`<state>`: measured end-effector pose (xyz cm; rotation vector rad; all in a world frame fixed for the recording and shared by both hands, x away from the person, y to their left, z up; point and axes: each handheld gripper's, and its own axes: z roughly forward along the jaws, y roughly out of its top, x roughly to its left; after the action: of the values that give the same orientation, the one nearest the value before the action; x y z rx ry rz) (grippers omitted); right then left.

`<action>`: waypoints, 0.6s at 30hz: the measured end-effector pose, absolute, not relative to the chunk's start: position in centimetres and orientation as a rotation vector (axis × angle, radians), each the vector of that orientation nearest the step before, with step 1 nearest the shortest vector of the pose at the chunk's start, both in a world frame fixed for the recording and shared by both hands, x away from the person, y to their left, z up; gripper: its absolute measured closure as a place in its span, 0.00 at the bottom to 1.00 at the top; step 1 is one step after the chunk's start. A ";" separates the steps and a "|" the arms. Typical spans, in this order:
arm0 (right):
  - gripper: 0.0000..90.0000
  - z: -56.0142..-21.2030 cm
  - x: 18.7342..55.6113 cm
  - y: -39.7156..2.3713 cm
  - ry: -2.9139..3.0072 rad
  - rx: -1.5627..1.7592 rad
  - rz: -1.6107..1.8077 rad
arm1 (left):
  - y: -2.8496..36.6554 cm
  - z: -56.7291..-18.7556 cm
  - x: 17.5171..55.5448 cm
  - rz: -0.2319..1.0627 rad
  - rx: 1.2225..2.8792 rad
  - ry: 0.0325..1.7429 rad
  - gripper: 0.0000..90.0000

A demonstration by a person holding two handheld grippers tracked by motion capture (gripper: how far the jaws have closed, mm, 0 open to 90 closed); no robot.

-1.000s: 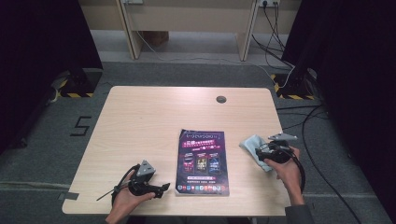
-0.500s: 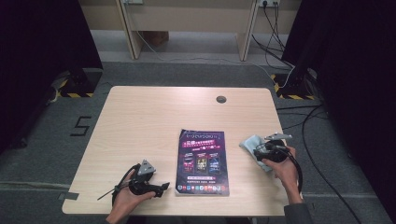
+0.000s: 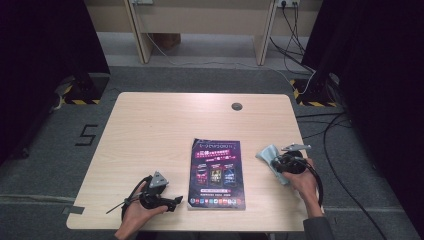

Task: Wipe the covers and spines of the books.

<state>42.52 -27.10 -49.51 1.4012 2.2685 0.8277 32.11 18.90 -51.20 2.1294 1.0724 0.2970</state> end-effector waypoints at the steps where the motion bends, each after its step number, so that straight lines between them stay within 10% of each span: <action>1: 0.80 -49.5 42.5 -27.0 2.275 1.392 0.824 | 18.9 -51.2 32.1 0.296 2.128 1.076 0.20; 18: 0.89 -44.6 40.7 -23.8 2.219 1.194 1.094 | 18.1 -50.7 32.0 0.296 2.050 1.024 0.19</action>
<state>40.71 -23.81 -44.60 1.1938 2.2187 1.0941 31.99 18.06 -50.66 2.0495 1.0242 0.2960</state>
